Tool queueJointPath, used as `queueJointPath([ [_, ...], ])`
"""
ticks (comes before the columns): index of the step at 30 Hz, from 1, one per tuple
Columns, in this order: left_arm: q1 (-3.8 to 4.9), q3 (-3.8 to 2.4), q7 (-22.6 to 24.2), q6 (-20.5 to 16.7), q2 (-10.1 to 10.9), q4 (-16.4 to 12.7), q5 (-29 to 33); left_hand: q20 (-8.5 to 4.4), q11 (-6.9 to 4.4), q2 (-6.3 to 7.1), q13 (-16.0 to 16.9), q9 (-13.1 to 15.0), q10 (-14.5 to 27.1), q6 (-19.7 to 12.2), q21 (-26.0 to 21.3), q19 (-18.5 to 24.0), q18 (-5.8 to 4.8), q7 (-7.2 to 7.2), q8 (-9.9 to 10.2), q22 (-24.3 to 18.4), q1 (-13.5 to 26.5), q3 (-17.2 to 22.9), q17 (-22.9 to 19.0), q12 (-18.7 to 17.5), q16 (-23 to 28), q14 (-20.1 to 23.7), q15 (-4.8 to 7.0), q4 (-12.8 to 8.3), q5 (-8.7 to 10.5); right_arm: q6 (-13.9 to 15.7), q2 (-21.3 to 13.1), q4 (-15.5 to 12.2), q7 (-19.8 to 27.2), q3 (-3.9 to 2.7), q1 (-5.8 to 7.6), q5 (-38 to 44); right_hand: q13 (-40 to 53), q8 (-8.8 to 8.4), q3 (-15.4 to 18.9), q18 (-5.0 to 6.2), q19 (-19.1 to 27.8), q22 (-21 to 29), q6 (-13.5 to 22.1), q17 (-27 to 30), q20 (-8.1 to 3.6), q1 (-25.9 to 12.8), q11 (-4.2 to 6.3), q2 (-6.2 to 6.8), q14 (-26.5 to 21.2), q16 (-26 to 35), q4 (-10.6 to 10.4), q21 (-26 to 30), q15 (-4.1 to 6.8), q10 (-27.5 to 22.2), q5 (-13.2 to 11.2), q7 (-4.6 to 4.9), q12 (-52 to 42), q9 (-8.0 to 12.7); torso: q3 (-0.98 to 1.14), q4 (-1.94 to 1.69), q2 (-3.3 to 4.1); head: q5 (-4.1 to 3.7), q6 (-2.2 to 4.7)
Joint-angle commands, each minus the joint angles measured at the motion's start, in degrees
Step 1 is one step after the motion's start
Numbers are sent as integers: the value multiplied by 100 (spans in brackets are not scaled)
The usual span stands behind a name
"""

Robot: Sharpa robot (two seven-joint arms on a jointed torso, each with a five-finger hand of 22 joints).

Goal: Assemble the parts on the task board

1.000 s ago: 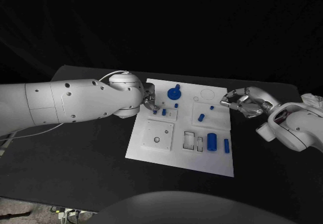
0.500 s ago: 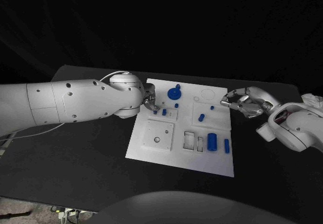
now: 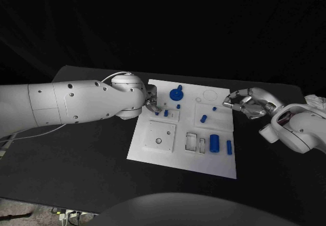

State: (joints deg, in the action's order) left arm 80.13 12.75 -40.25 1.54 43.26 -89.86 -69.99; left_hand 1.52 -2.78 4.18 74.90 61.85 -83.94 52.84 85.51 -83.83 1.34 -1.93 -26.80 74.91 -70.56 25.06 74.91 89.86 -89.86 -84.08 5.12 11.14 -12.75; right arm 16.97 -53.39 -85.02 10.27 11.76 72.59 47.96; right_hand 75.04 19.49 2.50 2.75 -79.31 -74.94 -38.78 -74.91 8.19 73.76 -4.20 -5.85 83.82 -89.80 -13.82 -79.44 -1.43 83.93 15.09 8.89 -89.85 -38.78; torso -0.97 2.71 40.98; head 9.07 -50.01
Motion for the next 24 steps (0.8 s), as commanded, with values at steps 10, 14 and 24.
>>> queueJointPath([
  [10, -38, 7, -465, 194, -38, 0, 3, -4, 26, -38, 1510, 11, -606, 38, -59, -262, 17, 53, -1, 1187, 64, -61, 1509, 14, -14, -592, -6, 29, 11, -36, 11, 7, 56, 0, -6, 14, 1496, -23, 0, 60, 50, -1063, 33, -1509, 0, 81, -53, -11, 618, -20, 37, 43, -39, 607, 34, -5, -15, 5, 4, -2, -5, 17, 1],
  [14, -46, 7, -485, 233, -38, 4, -16, 5, 43, -51, 1510, 7, -606, -25, -87, -251, 22, 27, 63, 1175, 214, -246, 1509, 14, -14, -592, -19, 125, 243, -38, 14, 11, 58, 0, -7, 14, 1496, -23, 0, 60, 50, -1063, 33, -1509, 0, 81, -53, -11, 618, -20, 37, 43, -39, 607, 34, -5, -15, 5, 1, 1, -4, 19, 1],
  [24, -55, 7, -517, 348, -28, 16, -19, 70, 144, -81, 1510, 11, -606, -227, -132, -239, 29, -94, 206, 1161, 744, -770, 1509, 14, -14, -592, -99, 522, 544, -40, 9, 15, 60, 0, -9, 14, 1496, -23, -4, 61, 52, -1062, 35, -1509, 1, 92, -52, -9, 618, -20, 46, 45, -40, 607, 43, -4, -15, 6, -2, 2, -1, 23, 1],
])
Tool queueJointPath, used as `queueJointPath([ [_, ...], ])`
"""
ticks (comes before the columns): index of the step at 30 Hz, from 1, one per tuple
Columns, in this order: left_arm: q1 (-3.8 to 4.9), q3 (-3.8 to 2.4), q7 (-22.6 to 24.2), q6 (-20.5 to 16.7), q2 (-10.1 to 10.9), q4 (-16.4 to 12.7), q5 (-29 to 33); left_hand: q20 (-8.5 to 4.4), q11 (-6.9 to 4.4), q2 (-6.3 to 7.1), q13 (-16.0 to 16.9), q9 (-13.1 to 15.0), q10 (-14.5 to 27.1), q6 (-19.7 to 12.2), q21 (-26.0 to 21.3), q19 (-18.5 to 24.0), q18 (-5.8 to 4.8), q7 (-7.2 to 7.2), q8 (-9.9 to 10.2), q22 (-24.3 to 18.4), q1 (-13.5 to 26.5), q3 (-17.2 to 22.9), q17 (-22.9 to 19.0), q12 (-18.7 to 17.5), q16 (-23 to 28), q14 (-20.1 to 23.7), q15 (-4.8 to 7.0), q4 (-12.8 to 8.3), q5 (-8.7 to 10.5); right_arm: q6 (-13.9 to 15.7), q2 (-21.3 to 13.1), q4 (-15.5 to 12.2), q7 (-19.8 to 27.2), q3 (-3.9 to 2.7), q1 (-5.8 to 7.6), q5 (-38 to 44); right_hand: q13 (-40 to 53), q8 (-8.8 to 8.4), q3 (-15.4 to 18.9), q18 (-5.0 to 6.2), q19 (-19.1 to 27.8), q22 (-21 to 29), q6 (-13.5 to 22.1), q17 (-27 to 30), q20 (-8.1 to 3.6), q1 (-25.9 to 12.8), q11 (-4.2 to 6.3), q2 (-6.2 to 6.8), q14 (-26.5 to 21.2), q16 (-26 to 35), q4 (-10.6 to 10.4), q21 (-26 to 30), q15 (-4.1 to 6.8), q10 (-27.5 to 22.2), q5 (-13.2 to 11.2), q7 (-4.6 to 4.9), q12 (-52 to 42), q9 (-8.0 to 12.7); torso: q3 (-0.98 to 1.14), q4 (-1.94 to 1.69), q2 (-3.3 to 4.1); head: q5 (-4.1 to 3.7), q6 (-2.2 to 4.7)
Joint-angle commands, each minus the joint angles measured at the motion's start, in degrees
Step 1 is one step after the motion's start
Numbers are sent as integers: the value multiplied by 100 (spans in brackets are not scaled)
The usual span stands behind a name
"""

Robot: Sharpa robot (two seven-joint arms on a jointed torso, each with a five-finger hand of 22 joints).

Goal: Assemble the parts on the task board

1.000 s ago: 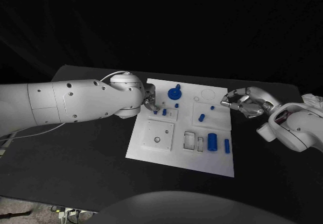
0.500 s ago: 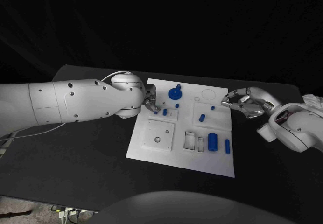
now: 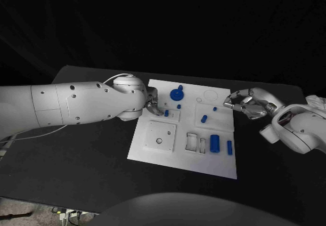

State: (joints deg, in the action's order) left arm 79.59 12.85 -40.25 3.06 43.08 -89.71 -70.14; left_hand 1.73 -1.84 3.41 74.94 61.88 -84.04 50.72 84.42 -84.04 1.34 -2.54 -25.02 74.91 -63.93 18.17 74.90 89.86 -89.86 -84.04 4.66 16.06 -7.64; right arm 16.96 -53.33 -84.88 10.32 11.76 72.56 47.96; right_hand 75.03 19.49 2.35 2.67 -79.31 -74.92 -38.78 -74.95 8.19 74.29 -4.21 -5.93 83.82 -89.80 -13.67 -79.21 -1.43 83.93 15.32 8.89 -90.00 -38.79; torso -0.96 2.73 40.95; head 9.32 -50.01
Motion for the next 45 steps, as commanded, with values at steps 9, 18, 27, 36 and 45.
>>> queueJointPath([
  [9, -2, -3, -575, 301, -10, 31, 10, 67, 66, -61, 1506, 18, -596, -42, -50, -205, 36, -46, 54, 1150, 216, -220, 1510, 14, -14, -596, -68, 46, 29, -42, 2, -4, 56, 0, -6, 14, 1497, -23, 9, 68, 50, -1064, 37, -1505, 1, 46, -52, -1, 618, -20, 36, 21, -40, 607, 28, -4, 0, 7, -2, 1, 3, -11, 1],
  [18, -2, -3, -604, 327, 0, 56, 12, 70, 68, -83, 1506, 20, -596, -64, -59, -200, 38, -49, 66, 1146, 209, -235, 1510, 14, -14, -596, -71, 37, -1, -45, -2, -1, 55, 0, -7, 14, 1497, -23, 7, 68, 51, -1064, 37, -1505, 1, 49, -53, -2, 618, -20, 38, 22, -40, 607, 32, -3, 0, 7, -3, 0, 0, -14, 1],
  [27, -2, -3, -445, 251, 2, 74, 118, 78, 72, -171, 1506, 37, -596, -102, -75, -194, 42, -49, 85, 1142, 133, -242, 1510, 14, -14, -596, -77, 11, -121, -52, -3, -1, 45, 0, -10, 13, 1497, -22, 0, 70, 57, -1062, 37, -1505, 1, 61, -55, -5, 618, -20, 48, 28, -40, 607, 49, -3, 0, 8, -1, -3, 3, -16, 1],
  [36, -2, -3, -220, 199, 5, 95, 282, 83, 69, -332, 1506, 6, -596, -150, -100, -185, 46, -42, 169, 1140, -146, -88, 1510, 14, -14, -596, -78, -19, -128, -57, -4, -1, 35, 0, -12, 13, 1497, -22, -3, 70, 58, -1062, 38, -1505, 1, 66, -55, -6, 618, -20, 52, 30, -40, 607, 54, -3, 0, 8, -3, -1, 4, -15, 1],
  [45, -2, -3, 3, 132, 15, 109, 360, 93, 77, -311, 1506, -138, -596, -106, -137, -168, 52, -48, 347, 1142, -457, 528, 1510, 14, -14, -596, -83, 8, 339, -73, -5, -1, 18, 0, -13, 13, 1497, -22, -10, 70, 59, -1061, 38, -1505, 2, 75, -56, -12, 618, -20, 58, 31, -41, 607, 67, -2, 0, 9, -4, -2, 4, -21, 1],
])
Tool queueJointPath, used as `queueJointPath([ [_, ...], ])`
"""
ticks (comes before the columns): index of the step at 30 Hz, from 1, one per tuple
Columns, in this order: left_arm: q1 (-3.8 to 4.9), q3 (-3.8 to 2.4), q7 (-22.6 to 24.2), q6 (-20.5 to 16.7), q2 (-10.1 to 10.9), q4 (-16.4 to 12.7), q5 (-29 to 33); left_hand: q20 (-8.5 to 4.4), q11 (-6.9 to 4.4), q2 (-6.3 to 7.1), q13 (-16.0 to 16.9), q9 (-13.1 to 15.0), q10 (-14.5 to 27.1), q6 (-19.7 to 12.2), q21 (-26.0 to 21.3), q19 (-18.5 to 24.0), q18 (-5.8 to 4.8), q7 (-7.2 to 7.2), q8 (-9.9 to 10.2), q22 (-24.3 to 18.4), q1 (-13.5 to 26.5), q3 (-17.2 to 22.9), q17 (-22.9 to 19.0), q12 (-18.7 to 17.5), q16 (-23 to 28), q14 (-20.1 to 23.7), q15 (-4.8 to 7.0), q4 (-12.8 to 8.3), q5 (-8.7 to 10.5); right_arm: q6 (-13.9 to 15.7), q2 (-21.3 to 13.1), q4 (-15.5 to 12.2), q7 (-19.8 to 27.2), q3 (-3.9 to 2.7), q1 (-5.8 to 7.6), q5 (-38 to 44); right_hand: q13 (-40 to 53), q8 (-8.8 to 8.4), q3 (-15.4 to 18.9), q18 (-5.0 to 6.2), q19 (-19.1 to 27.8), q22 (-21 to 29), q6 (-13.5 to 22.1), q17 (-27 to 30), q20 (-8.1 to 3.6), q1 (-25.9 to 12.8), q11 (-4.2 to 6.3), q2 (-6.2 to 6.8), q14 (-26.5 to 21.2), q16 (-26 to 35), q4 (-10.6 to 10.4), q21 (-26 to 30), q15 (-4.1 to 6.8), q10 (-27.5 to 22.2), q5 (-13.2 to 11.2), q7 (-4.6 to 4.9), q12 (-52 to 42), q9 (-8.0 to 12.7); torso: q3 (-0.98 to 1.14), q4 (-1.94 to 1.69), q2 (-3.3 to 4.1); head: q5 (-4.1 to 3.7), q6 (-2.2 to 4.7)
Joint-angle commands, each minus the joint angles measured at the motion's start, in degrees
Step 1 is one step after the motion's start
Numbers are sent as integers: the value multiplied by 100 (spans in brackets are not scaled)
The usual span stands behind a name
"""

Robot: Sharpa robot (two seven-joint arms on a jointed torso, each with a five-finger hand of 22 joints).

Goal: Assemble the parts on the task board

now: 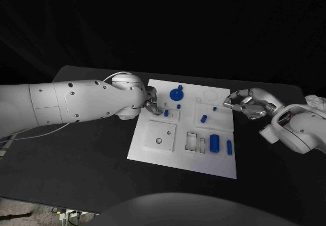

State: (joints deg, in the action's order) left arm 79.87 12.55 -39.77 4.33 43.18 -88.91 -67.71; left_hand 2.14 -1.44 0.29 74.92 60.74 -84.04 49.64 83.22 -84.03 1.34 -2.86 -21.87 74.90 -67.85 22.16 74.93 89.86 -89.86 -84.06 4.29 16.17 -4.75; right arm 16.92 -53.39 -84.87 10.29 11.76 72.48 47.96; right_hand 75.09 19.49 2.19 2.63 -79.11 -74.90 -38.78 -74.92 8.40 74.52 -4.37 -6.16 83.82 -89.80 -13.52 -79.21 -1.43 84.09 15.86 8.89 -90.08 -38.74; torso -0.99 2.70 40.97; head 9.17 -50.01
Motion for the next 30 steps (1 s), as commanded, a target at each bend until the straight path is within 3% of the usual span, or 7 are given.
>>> queueJointPath([
  [1, -30, 27, -29, 2, 5, 30, 121, 53, 40, 11, 1508, -30, -596, 5, -21, -168, 53, -16, 41, 1142, -81, 181, 1507, 14, -14, -594, -45, -4, 71, -69, 1, -2, 20, 0, -5, 13, 1491, -22, 6, 74, 39, -1063, 38, -1508, -19, 52, -40, 12, 618, -20, 43, 31, -41, 591, 13, -2, 8, 5, -2, 1, 2, -6, 1],
  [9, -30, 27, 93, -46, 4, 43, 149, 56, 42, 237, 1508, -54, -596, 36, -52, -152, 58, -22, 95, 1147, -155, 830, 1507, 14, -14, -594, -57, -29, 174, -82, 1, 0, 10, 0, -7, 13, 1491, -21, 0, 76, 45, -1061, 38, -1508, -18, 60, -41, 7, 618, -20, 48, 37, -42, 591, 24, -1, 8, 6, 1, -4, 1, 3, 1],
  [30, -30, 27, 147, -48, 30, 77, 164, 63, 54, 398, 1508, -39, -596, 29, -85, -131, 64, -43, 117, 1148, -58, 1168, 1507, 14, -14, -594, -67, -7, 194, -105, 3, 6, -8, 0, -10, 13, 1491, -22, -6, 77, 49, -1060, 41, -1508, -18, 68, -41, 4, 618, -20, 55, 41, -43, 591, 38, 0, 8, 7, 3, -2, -1, 30, 1],
])
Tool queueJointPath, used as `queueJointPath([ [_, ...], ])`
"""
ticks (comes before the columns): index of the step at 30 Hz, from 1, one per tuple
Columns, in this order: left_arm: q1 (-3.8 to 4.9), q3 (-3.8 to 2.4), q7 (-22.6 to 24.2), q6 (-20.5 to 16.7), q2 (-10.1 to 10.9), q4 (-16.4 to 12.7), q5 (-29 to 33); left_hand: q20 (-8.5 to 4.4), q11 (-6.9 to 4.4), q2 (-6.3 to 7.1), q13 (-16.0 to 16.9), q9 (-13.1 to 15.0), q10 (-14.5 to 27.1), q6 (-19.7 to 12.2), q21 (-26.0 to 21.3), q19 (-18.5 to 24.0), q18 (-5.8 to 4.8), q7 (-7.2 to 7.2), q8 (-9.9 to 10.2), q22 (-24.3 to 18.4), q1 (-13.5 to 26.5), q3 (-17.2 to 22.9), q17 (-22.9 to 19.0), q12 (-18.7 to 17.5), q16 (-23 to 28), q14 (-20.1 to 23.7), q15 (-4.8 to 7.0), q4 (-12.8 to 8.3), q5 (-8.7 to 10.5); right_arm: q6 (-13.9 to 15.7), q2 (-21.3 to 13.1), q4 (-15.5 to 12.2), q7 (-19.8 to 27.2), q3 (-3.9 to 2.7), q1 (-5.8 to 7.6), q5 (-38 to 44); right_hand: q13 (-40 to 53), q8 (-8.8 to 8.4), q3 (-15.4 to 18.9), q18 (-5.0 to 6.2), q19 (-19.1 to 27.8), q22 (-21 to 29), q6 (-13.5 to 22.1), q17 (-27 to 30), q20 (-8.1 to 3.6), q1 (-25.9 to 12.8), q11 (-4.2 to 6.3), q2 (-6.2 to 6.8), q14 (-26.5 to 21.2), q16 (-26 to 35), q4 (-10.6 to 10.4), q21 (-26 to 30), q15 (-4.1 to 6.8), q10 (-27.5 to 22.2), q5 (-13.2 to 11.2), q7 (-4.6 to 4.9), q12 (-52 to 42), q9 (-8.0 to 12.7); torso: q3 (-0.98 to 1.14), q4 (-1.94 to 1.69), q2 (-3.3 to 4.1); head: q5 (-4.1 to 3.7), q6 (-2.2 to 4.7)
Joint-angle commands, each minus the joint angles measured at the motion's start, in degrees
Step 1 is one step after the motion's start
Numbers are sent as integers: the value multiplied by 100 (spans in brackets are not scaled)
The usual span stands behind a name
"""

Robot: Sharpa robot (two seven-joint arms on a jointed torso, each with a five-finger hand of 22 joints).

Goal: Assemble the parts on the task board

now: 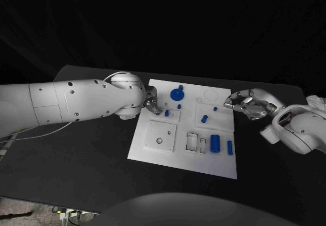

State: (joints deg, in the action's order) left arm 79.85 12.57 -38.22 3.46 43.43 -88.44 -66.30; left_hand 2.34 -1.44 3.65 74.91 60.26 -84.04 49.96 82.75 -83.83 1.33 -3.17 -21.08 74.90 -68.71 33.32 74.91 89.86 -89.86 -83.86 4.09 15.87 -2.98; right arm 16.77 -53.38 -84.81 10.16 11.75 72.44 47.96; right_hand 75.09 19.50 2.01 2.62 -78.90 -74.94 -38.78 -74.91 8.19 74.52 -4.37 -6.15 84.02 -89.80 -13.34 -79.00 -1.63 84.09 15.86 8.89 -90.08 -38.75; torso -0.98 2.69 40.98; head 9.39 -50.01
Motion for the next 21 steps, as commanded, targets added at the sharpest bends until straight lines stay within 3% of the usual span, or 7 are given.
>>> queueJointPath([
  [1, -28, 25, -6, 39, 5, 31, 26, 44, 55, 65, 1509, 10, -596, -4, -35, -153, 64, -13, 38, 1150, 36, 57, 1509, 14, -14, -614, -48, 28, 17, -91, 3, 1, 4, 0, -6, 13, 1491, -22, 12, 78, 28, -1056, 41, -1509, 3, 68, -41, 3, 598, -20, 37, 20, -22, 591, 38, 0, 8, 8, 3, -1, 0, 8, 1],
  [21, -28, 25, 18, -44, 36, 60, 61, 54, 63, -2, 1509, 29, -596, -43, -22, -156, 60, -23, 57, 1167, 61, 253, 1509, 14, -14, -614, -60, 6, 18, -103, 2, 1, -19, 0, -9, 13, 1491, -23, 10, 79, 32, -1054, 44, -1509, 4, 70, -41, 2, 598, -20, 39, 25, -23, 591, 44, 1, 8, 10, -1, 3, -1, 13, 1],
])
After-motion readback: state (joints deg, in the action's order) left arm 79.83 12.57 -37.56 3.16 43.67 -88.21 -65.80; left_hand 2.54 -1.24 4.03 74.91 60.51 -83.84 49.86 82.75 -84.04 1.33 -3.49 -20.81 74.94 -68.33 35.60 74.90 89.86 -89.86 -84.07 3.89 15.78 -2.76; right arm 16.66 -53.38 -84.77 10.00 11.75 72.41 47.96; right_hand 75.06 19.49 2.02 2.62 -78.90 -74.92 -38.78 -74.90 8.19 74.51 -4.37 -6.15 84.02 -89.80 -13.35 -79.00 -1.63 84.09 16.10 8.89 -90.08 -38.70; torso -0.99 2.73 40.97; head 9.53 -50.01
